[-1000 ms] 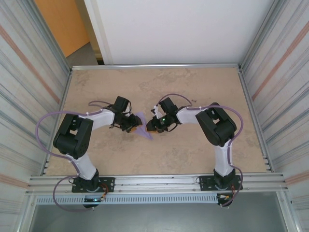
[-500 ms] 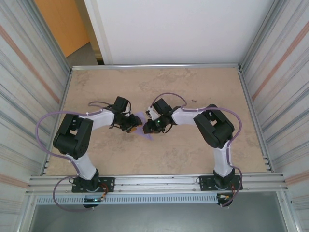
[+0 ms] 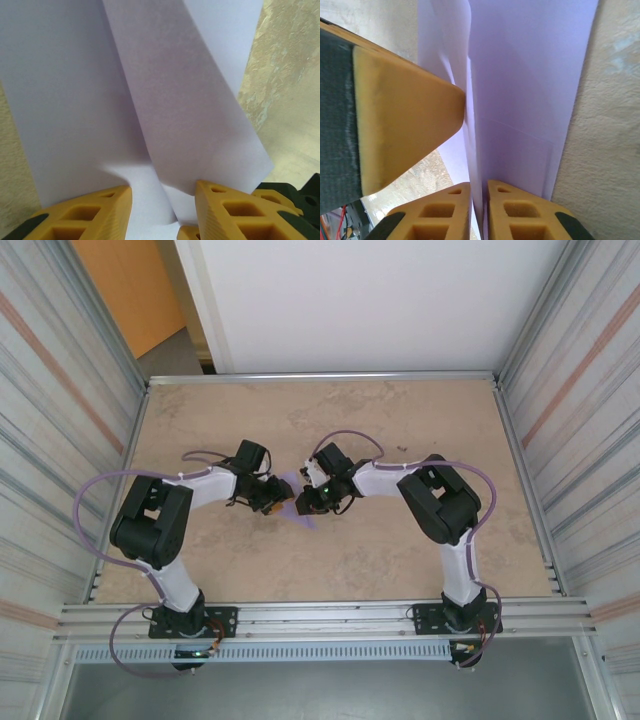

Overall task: Fold a paper plane with a square sheet of paper (pick it up from the middle)
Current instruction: Fourth fold the wing at the center of the table.

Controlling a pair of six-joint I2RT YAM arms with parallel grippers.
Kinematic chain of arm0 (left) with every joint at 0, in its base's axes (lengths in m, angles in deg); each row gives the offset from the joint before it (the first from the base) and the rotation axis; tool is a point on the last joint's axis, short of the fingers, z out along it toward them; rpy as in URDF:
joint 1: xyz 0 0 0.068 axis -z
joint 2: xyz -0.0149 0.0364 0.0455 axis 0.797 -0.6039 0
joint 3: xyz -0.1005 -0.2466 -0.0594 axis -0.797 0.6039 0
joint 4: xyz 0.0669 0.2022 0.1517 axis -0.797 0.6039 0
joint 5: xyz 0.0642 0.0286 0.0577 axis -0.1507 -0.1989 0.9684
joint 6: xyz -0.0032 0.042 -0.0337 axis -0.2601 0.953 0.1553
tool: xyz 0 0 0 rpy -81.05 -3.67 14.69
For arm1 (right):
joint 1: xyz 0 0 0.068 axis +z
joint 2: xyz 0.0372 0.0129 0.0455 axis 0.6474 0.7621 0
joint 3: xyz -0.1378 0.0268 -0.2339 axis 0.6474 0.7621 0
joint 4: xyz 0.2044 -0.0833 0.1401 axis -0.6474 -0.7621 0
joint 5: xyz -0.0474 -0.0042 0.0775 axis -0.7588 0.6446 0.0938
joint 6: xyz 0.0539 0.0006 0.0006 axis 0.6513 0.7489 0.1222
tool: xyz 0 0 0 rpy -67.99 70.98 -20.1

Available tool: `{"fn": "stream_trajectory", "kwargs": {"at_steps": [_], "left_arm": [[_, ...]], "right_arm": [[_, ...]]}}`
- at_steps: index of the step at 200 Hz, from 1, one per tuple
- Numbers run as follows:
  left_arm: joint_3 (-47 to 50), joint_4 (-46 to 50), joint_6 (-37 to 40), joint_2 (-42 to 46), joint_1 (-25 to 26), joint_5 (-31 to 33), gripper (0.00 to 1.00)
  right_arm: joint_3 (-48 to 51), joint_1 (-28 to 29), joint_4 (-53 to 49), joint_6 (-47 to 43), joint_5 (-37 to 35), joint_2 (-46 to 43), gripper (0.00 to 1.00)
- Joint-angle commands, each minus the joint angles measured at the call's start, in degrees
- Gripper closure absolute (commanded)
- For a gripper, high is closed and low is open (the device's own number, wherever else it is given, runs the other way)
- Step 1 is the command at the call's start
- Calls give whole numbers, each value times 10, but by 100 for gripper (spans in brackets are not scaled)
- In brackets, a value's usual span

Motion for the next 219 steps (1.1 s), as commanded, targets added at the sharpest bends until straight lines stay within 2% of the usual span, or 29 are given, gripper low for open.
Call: {"fn": "stream_trajectory", "kwargs": {"at_steps": [1,58,102,138,175,219], "left_arm": [[37,52,-6,-42,6,26,58],[39,32,0,-15,3,11,56],[43,-20,25,65,-1,-10,49],[67,-63,40,115,-10,-12,47],[109,-153,33,125,-17,-64,53],[119,-217,29,109,-17,-103,68]], "right_arm": [[-12,-3,10,-3,15,10,87],[-4,-18,28,15,67,12,95],[14,-37,62,51,132,14,98],[29,-48,82,77,165,14,99],[37,-53,101,102,195,21,99],[41,-59,122,133,223,33,100]]}}
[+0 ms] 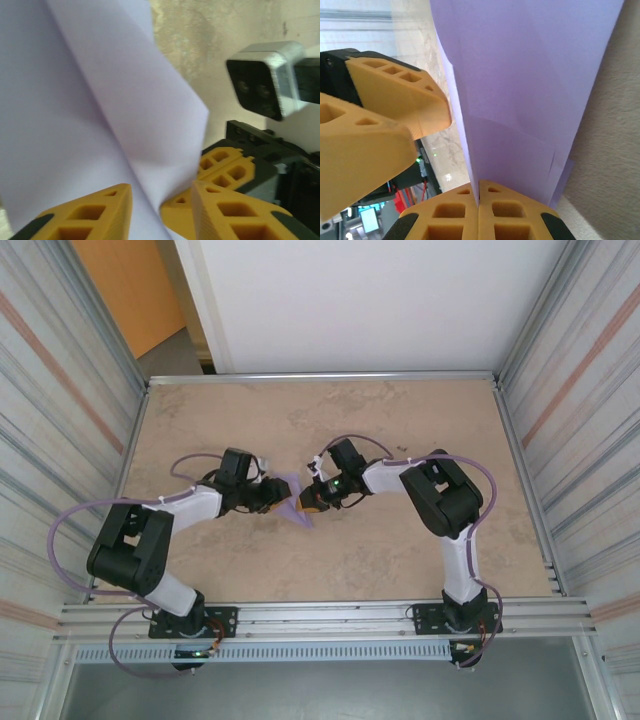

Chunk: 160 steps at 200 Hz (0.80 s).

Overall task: Fold a paper plane with a square sheet of paper (pick it up from the middle)
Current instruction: Fourth fold the wing at the center of the table.

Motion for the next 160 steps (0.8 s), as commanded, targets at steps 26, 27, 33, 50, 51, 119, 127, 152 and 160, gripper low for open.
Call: {"fn": "stream_trajectory", "kwargs": {"at_steps": [26,27,33,50,51,119,127,152,160], "left_arm": [[8,-87,0,-20,-5,-52,76],[7,-88,-1,-21,-5,-53,76],[7,-91,-1,-26,-6,-55,77],[2,-99,0,-43,-6,-58,80],[2,-99,0,-44,-7,-59,80],[-17,-142,-13,-101,-13,-64,85],[-18,-145,-13,-103,-13,-63,85],[-18,-146,-12,-109,-13,-61,85],[-19,-147,-11,-111,-13,-60,85]], "right_arm": [[8,-8,6,31,39,22,100],[8,-9,6,31,39,22,100],[8,-9,4,31,40,23,100],[9,-8,0,30,39,26,100],[9,-9,0,30,39,27,100],[2,-9,-27,12,26,35,100],[2,-9,-29,11,26,36,100],[1,-9,-33,8,23,39,100],[1,-9,-34,6,23,40,100]]}}
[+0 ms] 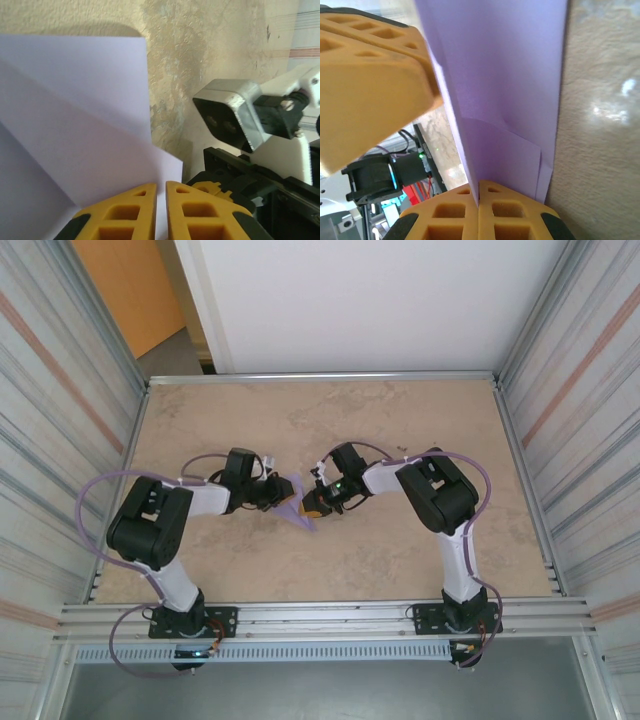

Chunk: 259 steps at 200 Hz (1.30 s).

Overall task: Fold a paper plane with a square sheet of paper (pick it up from the middle)
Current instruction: Fourth fold the wing at the center of the table.

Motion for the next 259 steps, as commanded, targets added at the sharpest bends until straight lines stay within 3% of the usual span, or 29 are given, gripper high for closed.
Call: {"fn": "stream_trajectory", "kwargs": {"at_steps": [1,47,119,156,204,233,259], "left_arm": [[-14,-15,0,-9,-3,-7,85],[-22,7,-2,-28,-4,6,88],[-34,23,-6,-43,-4,13,89],[-37,25,-6,-46,-4,8,89],[-40,28,-5,-44,-4,8,89],[-40,30,-6,-42,-4,7,89],[-42,32,-5,-42,-4,7,88]], "right_arm": [[-2,-3,-20,-12,2,14,100],[-5,-3,-29,-16,-4,13,96],[-2,-3,-57,-39,-21,-32,70],[13,-13,-73,-47,-40,-76,66],[13,-5,-147,-101,-176,-123,59],[-16,25,-197,-133,-268,-113,53],[-44,50,-217,-147,-305,-93,50]]}}
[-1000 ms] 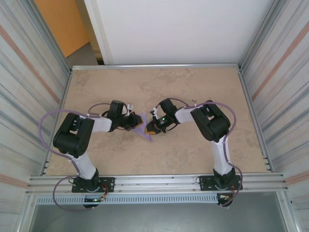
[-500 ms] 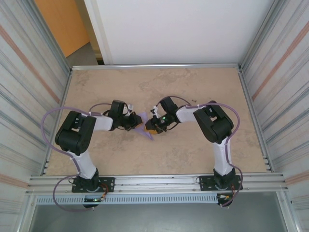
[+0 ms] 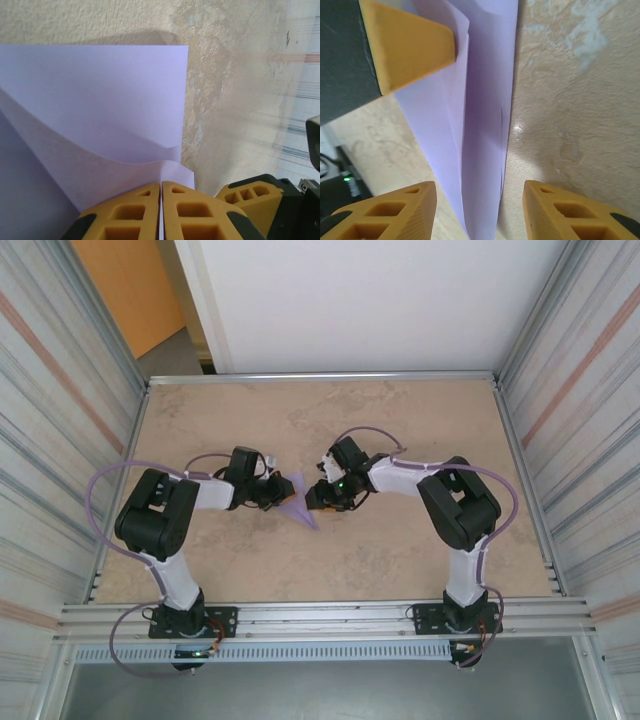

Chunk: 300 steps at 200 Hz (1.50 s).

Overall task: Fold a paper plane with a square sheet of paper (pick it up from the middle)
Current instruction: Fourth fold the wing at the center of the table.

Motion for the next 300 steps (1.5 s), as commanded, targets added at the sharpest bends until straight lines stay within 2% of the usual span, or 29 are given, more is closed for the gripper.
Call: {"fn": "stream_trajectory", "kwargs": {"at_steps": [1,53,113,160,201,300], "left_arm": [[-13,14,-3,-2,-4,-2,89],[-13,16,-3,-3,-4,-3,89],[-14,20,-3,-1,-3,-2,88],[-16,21,-3,3,-4,-3,88],[-19,14,0,16,-3,-14,87],[-37,39,23,-6,7,-20,87]], "right_arm": [[-36,21,-48,-37,-69,16,50],[-66,37,-64,-46,-77,48,52],[-46,42,-70,-56,-96,64,57],[-37,38,-70,-62,-88,74,70],[-31,34,-57,-58,-66,81,76],[-21,26,-45,-53,-52,84,78]]}}
